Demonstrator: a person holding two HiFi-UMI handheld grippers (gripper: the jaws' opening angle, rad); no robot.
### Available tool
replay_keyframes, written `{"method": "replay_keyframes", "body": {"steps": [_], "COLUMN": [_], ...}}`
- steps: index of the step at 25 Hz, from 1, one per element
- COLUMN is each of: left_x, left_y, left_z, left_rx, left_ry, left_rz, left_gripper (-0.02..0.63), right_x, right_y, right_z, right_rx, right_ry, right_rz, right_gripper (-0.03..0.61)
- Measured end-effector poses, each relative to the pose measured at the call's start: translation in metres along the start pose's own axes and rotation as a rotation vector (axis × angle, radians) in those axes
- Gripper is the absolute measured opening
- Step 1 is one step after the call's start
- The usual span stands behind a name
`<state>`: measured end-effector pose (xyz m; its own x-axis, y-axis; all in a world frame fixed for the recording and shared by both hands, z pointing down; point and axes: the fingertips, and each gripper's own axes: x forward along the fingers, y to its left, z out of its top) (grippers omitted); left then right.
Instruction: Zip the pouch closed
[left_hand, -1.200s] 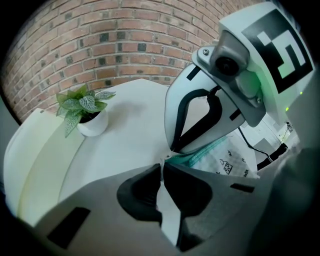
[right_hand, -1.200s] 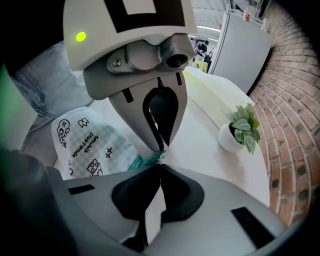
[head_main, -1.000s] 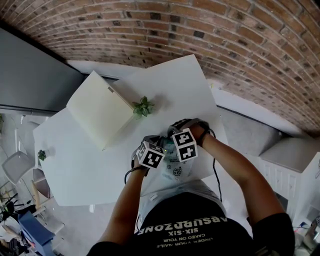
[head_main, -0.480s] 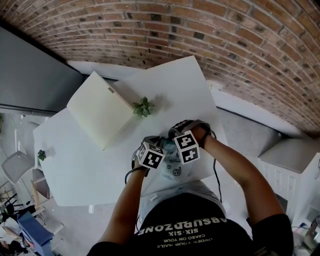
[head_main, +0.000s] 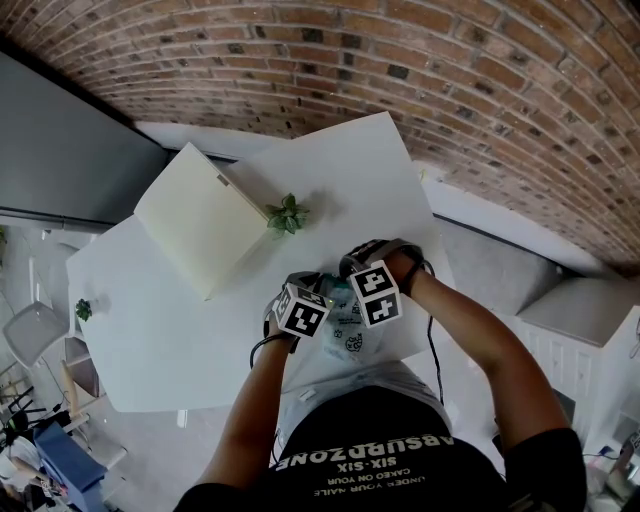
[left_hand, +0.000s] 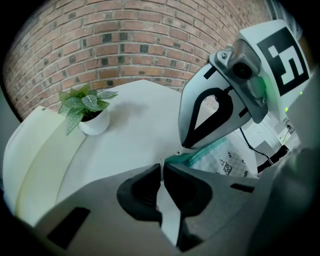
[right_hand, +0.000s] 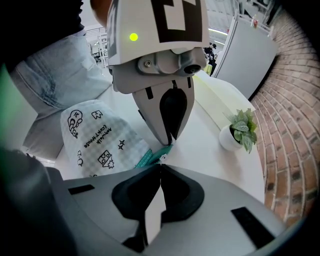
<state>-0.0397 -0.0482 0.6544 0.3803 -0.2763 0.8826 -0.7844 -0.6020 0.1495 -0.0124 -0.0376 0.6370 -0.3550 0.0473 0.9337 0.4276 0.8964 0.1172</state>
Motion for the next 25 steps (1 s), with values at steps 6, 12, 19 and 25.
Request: {"method": "replay_keyframes", "body": {"steps": [6,12,19,25], "left_x": [-0.001,0.0,0.0,0.0], "left_y": [0.0,0.0,0.0,0.0], "left_z": [0.0,0.0,0.0,0.0], "left_rx": [-0.008,-0.027,-0.026,-0.026], "left_ry": [-0.002,0.001,0.004,0.005], "left_rz": [-0.004,-0.008,-0.005,-0.004], "left_gripper": [0.025,0.025,0.025,0.025], "right_x": [-0.002,-0.004,-0.006,-0.008], "right_y": [0.001,0.004,0.008,0.011], "right_z": [0.001,-0.002,-0.005,-0.006], "right_rx": [-0.016,-0.015,-0.001,0.01], "right_ry": [0.017,0.027,0.035,0.039], "right_rz": [-0.006,0.016,0.036,0.059], "right_gripper": [0.002,0.002,0.001,0.0]}}
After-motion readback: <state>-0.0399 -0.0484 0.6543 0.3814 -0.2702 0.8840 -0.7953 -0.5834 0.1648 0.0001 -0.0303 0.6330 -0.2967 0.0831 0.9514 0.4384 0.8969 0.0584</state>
